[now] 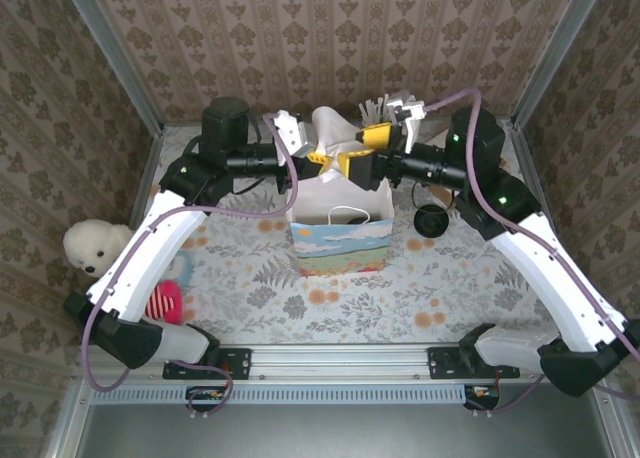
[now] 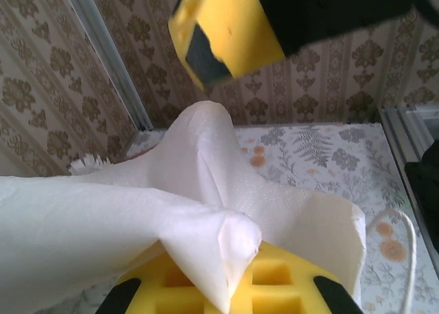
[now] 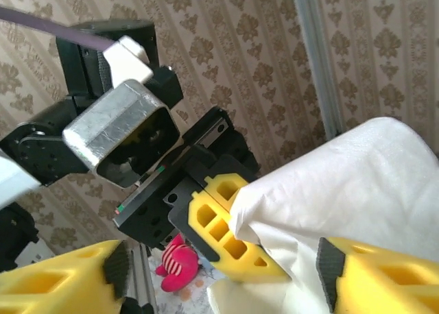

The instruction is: Pack the takeout coffee

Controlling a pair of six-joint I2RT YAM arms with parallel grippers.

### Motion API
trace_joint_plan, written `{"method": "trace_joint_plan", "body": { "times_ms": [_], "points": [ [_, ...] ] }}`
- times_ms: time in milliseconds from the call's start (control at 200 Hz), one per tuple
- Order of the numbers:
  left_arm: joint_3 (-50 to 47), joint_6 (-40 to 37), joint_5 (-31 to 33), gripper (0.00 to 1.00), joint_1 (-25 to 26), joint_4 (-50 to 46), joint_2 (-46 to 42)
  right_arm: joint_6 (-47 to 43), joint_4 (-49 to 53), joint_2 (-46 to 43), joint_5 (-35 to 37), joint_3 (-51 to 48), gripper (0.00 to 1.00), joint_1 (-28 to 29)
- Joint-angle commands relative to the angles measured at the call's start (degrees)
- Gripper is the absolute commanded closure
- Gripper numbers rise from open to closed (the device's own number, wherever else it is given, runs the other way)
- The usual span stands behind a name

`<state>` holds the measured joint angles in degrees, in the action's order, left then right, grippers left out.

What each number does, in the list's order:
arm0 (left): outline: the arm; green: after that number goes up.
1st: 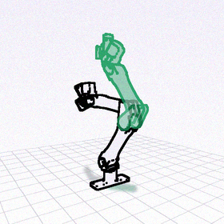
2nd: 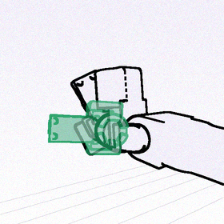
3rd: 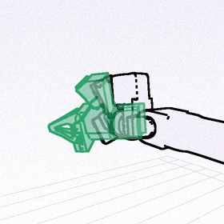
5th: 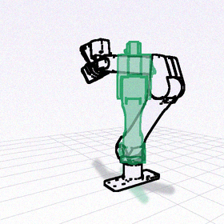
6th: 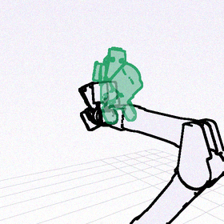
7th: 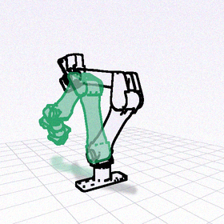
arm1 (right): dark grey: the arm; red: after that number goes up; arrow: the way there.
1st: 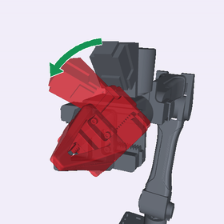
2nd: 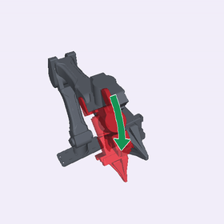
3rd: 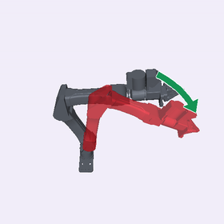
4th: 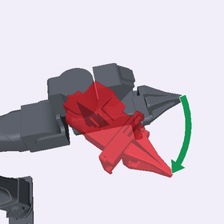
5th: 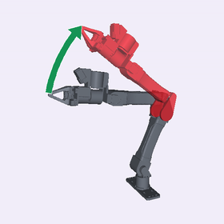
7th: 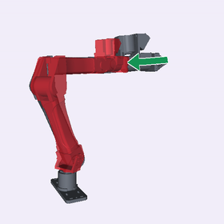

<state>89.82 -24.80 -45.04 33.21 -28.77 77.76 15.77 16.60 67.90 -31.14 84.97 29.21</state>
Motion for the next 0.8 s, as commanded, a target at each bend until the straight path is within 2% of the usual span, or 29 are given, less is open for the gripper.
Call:
{"method": "trace_joint_plan", "body": {
  "times_ms": [0,95,220,350,475,575,795],
  "points": [
    [-0.86,-4.39,-2.51,1.0,-0.52,-8.62,-3.22,-4.83,5.2,-5.08,10.57,-0.95,0.0,0.15],
    [-1.71,-10.46,-6.37,1.0,-0.52,-14.89,-4.92,-8.34,7.44,-8.03,14.41,-3.72,0.0,0.11],
    [-3.52,-16.67,-7.26,1.0,-0.69,-16.99,-7.06,-14.96,12.61,-8.99,10.81,-5.53,0.0,0.06],
    [-2.24,-21.28,-8.67,1.0,-0.78,-19.77,-8.42,-17.69,16.01,-7.23,11.81,-5.43,0.0,0.06],
    [-7.75,-19.71,-7.16,1.0,-0.95,-9.66,-13.4,-20.76,15.94,-3.73,1.78,-1.65,0.0,0.16],
    [-6.44,-20.53,-8.17,1.0,-0.96,-11.17,-12.98,-21.91,15.29,0.36,-8.15,3.13,0.0,0.77],
    [-4.05,-19.91,-11.1,1.0,-0.96,-11.53,-9.9,-29.78,18.43,8.16,-15.84,9.62,0.0,2.77]
  ]
}}
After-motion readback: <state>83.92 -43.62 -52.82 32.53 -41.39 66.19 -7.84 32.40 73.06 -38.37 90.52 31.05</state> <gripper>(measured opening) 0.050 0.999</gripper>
